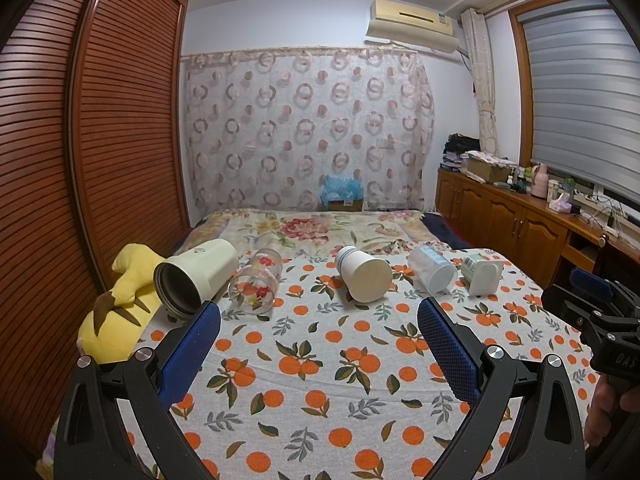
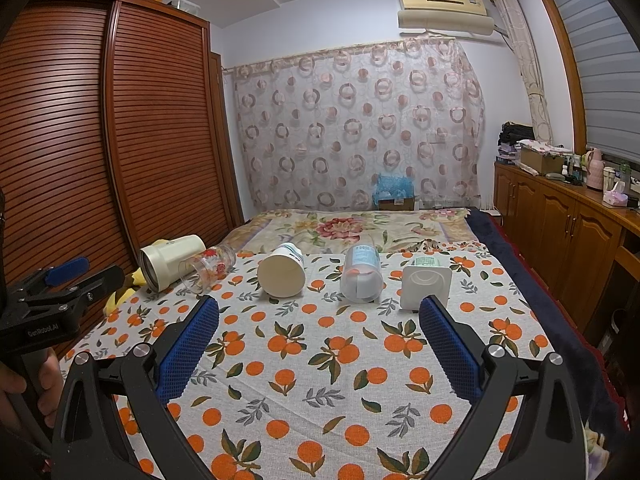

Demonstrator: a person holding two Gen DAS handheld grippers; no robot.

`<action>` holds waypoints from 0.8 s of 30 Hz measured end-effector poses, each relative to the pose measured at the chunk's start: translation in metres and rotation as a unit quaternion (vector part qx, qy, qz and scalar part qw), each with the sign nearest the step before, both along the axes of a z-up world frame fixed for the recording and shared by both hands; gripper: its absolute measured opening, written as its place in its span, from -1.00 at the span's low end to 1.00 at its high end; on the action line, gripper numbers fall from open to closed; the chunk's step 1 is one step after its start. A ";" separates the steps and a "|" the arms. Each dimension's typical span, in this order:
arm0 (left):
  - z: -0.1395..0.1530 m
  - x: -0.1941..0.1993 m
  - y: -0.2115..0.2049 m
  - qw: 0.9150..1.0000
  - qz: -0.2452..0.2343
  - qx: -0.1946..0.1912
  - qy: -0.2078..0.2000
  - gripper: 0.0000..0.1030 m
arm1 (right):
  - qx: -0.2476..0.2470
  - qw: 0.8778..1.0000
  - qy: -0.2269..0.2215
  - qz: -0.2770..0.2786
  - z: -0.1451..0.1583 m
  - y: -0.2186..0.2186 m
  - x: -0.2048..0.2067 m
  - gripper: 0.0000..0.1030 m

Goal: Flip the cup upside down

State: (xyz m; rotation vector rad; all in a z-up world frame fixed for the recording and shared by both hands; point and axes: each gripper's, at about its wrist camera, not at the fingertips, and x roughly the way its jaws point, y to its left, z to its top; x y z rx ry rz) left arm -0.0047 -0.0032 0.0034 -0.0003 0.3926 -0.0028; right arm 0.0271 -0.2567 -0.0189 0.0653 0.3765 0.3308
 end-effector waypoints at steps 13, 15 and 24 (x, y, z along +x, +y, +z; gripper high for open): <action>-0.002 0.007 -0.001 1.000 -0.010 0.001 0.026 0.85 | -0.005 1.000 0.013 0.006 -0.002 0.001 0.011 0.96; -0.009 0.013 0.001 0.999 -0.014 0.000 0.036 0.85 | -0.007 1.000 0.018 0.008 -0.004 0.001 0.017 0.96; -0.039 0.041 0.004 0.995 -0.033 0.011 0.088 0.85 | -0.039 0.998 0.034 0.020 -0.010 0.012 0.055 0.88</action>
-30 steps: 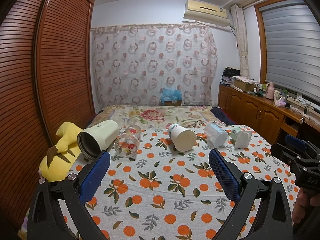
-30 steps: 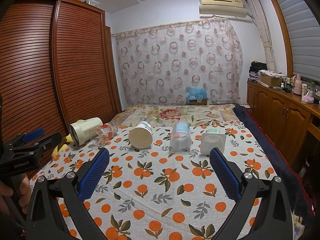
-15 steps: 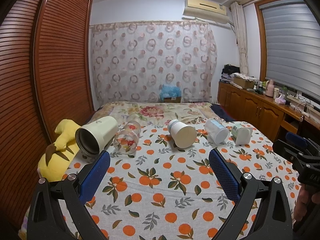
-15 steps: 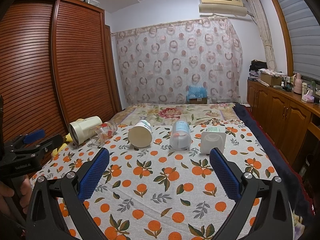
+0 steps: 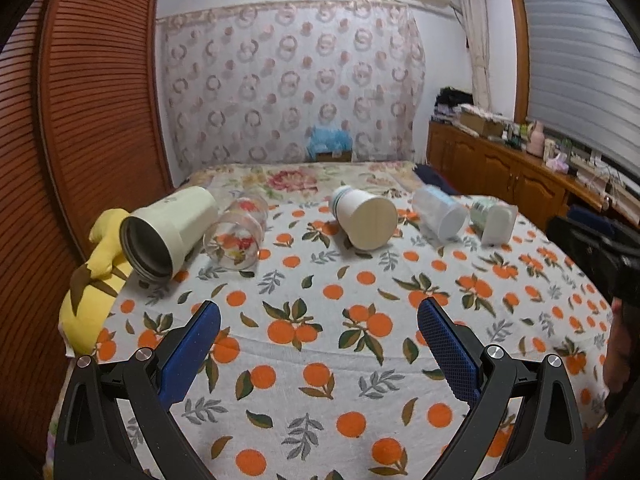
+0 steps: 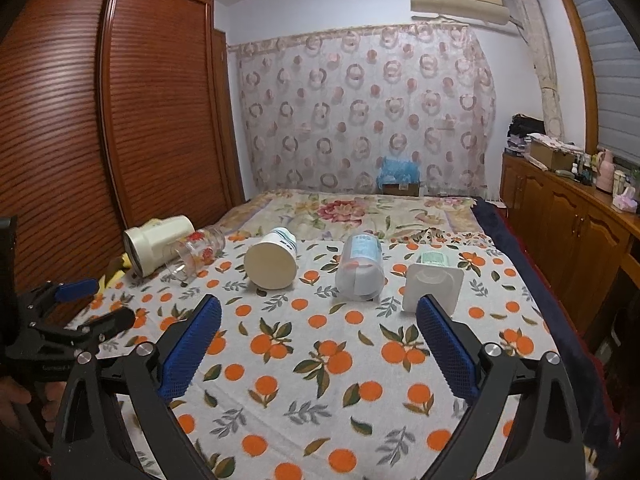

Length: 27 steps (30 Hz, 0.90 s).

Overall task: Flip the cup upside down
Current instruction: 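Reach the right tool to the clear plastic cup and close on it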

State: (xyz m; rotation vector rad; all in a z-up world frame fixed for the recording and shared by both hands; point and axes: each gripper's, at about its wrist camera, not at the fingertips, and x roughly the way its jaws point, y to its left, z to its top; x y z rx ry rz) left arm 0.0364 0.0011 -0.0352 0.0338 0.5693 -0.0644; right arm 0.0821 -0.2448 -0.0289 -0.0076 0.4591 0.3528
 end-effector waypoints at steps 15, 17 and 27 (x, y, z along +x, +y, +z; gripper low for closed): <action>-0.021 0.023 0.005 0.999 -0.031 0.022 0.039 0.85 | -0.061 0.996 0.067 0.005 0.000 0.025 0.108 0.60; -0.025 0.026 0.007 0.998 -0.034 0.025 0.045 0.85 | -0.068 0.995 0.078 0.002 -0.003 0.031 0.123 0.59; -0.027 0.042 0.013 0.996 -0.061 0.039 0.057 0.85 | -0.109 0.981 0.157 -0.030 -0.033 0.044 0.198 0.43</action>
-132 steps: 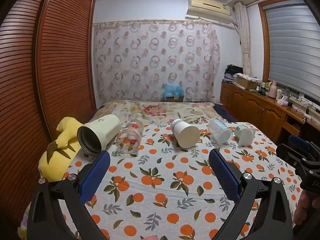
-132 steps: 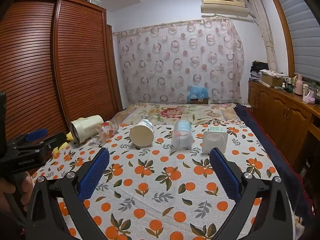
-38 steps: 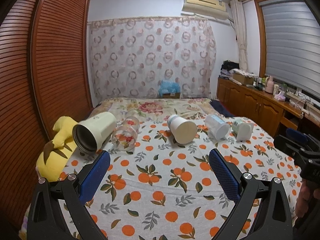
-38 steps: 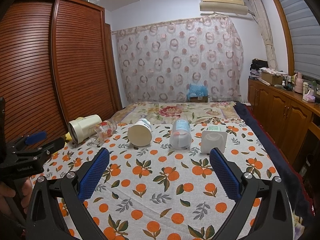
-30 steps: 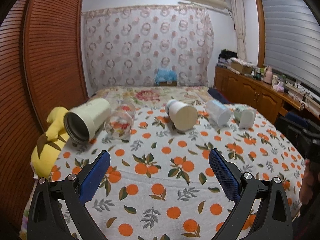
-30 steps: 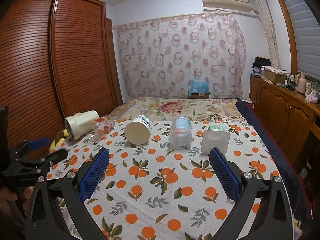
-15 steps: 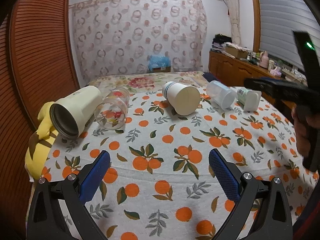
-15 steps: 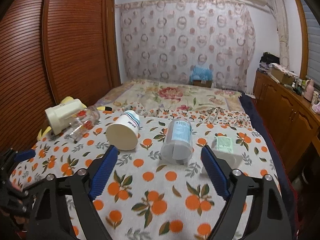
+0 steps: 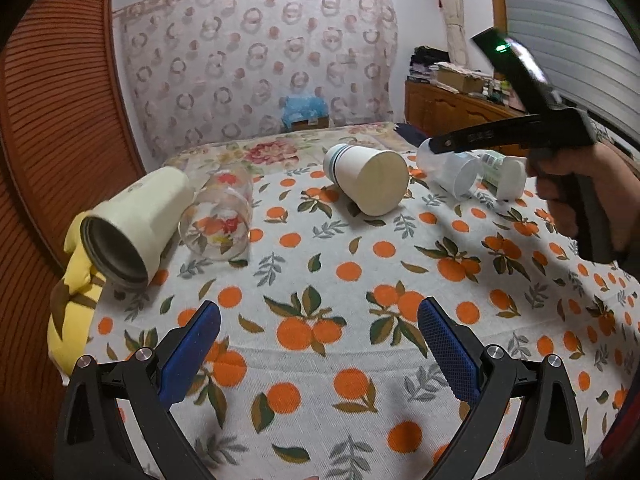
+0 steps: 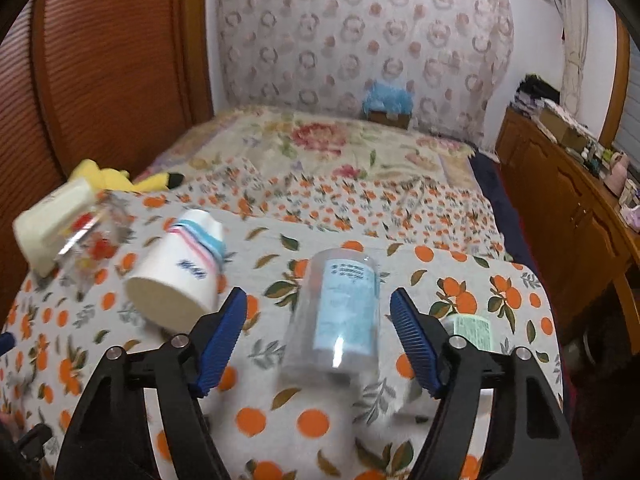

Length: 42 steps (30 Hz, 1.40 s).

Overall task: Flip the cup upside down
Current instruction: 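Reach the right tool to the clear plastic cup and close on it, then lift the clear cup with the right tool and carry it toward the left tool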

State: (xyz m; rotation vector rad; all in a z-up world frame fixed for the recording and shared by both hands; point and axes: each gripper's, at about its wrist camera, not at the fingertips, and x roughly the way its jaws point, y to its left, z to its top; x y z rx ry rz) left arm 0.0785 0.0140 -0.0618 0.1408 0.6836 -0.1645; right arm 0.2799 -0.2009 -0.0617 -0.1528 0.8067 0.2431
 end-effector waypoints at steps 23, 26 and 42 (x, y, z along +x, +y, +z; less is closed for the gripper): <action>0.000 0.035 -0.013 0.999 -0.034 -0.026 0.010 0.85 | 0.003 0.997 0.082 0.007 -0.011 0.000 0.010 0.15; -0.001 0.030 -0.010 0.999 -0.028 -0.031 0.014 0.85 | 0.019 0.996 0.078 0.028 -0.001 0.003 -0.014 0.15; 0.006 0.001 0.013 0.999 -0.008 -0.037 0.024 0.85 | 0.094 0.987 0.093 0.088 0.006 0.027 -0.141 0.16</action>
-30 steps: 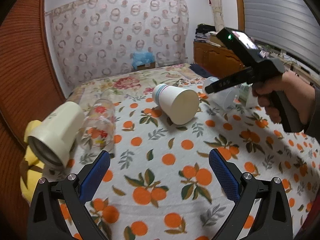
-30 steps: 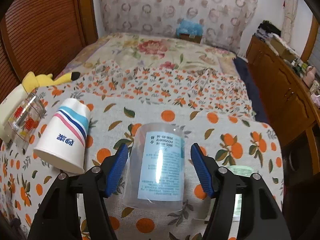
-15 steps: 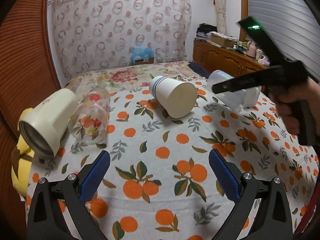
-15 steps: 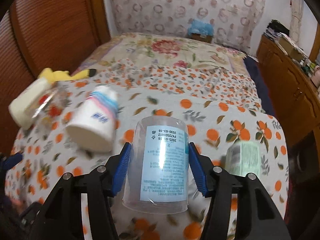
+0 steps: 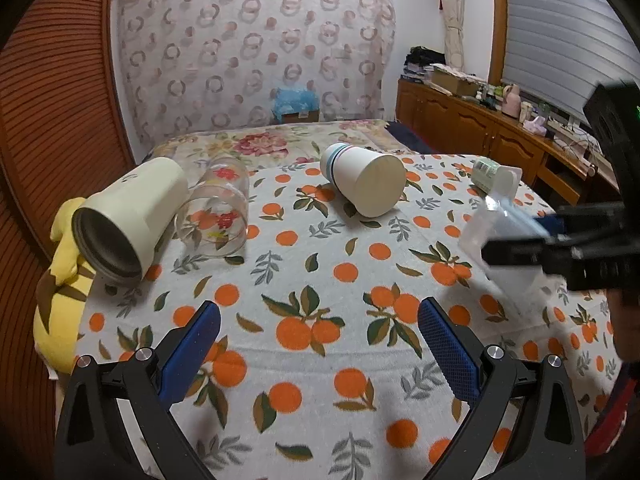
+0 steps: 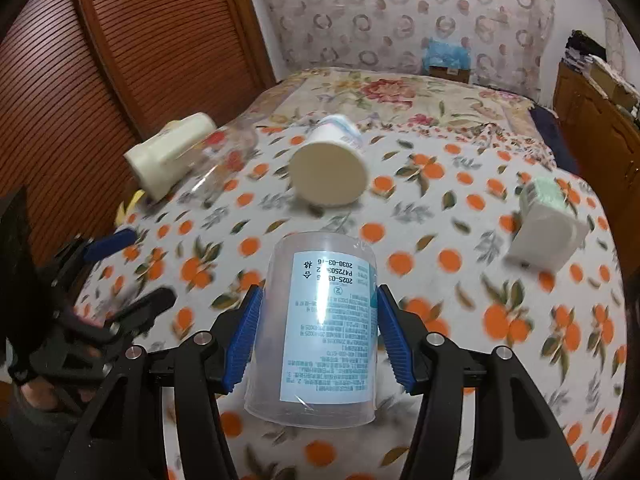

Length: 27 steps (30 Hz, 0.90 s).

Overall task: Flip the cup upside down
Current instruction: 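Lift the clear cup with the right tool and carry it toward the left tool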

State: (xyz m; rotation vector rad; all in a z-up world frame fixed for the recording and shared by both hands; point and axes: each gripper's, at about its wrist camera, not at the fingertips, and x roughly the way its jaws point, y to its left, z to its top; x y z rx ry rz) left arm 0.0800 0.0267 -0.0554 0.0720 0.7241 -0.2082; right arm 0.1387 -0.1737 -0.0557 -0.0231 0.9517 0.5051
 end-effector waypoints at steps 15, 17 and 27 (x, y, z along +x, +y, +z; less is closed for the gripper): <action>0.006 -0.006 -0.014 1.000 -0.007 0.008 0.006 0.85 | 0.033 0.999 -0.018 -0.018 -0.011 -0.021 -0.021 0.45; 0.008 -0.006 -0.021 1.000 -0.011 0.010 0.007 0.85 | 0.040 0.998 -0.038 -0.024 -0.007 -0.032 -0.029 0.45; 0.018 0.003 -0.070 0.999 -0.025 0.001 0.025 0.85 | 0.044 0.993 -0.092 -0.066 -0.008 -0.095 -0.066 0.45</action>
